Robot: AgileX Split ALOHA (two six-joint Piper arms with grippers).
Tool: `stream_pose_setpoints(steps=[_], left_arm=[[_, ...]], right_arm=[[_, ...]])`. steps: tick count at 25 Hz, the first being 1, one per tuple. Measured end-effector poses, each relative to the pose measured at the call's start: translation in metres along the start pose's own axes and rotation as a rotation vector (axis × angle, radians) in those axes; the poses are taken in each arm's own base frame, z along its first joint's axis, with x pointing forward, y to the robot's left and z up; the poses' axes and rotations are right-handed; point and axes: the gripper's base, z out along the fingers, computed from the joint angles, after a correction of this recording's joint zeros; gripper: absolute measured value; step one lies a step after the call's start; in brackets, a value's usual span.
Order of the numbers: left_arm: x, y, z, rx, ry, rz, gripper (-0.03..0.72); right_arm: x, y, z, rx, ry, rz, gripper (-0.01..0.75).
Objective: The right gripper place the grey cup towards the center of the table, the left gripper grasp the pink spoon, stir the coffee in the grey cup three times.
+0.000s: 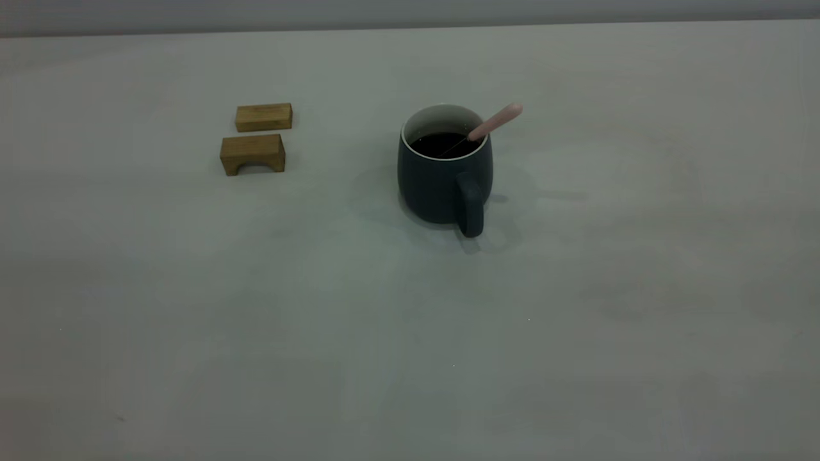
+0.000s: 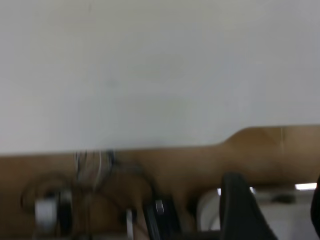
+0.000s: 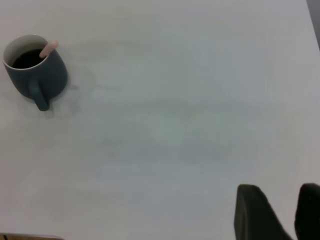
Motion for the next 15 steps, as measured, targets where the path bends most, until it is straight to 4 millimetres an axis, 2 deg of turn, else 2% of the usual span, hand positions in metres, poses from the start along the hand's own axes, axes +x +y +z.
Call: stream_pose_setpoints(steps=[3,7,10,15], left_arm=[[0.02,-0.001,-0.007,0.006,-0.11,0.032,0.421],[0.041,-0.002,-0.005,0.007,-0.199,0.008,0.421],[0.051,-0.002,0.0,0.008,-0.25,-0.027,0.421],[0.063,-0.001,-0.004,-0.015,-0.343,-0.025,0.421]], right_arm=[[0.0,0.0,0.0,0.0,0.0,0.0,0.239],[0.0,0.0,0.0,0.0,0.0,0.0,0.239],[0.0,0.0,0.0,0.0,0.0,0.0,0.239],[0.0,0.0,0.0,0.0,0.0,0.0,0.239]])
